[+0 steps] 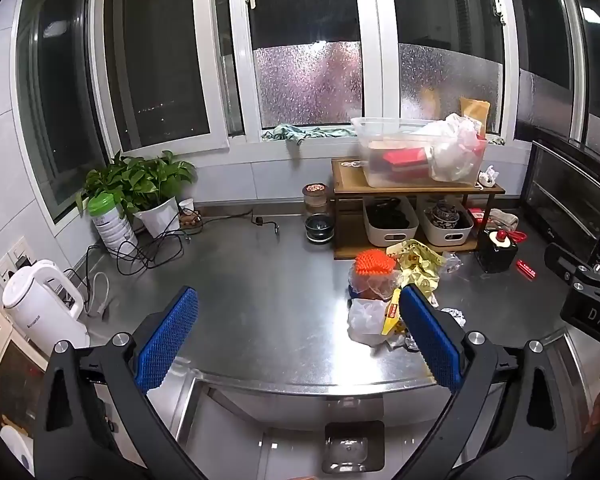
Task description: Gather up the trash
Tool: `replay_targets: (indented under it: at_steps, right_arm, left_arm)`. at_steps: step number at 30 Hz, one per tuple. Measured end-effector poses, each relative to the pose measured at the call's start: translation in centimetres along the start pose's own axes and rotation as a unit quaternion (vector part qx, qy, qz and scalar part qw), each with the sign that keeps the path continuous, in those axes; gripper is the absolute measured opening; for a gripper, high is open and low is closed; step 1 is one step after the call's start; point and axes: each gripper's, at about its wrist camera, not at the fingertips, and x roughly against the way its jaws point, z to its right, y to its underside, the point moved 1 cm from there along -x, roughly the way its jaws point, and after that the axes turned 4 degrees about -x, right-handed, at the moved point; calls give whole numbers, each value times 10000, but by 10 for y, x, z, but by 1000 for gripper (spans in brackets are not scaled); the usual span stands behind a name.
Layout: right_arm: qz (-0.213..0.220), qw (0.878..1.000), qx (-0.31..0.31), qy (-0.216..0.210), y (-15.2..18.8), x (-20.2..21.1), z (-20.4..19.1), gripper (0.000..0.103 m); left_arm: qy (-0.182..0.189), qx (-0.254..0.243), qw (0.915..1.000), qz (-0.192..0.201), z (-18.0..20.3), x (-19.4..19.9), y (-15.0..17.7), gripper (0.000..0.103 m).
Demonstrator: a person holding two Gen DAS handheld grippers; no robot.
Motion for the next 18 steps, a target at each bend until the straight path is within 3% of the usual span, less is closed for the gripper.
replay_targets:
  at_steps: [18]
  right_arm:
    - [-18, 10000, -44, -9, -1, -6, 0, 100]
  left_arm:
    - [33, 26, 10000, -36, -1, -7, 2, 95]
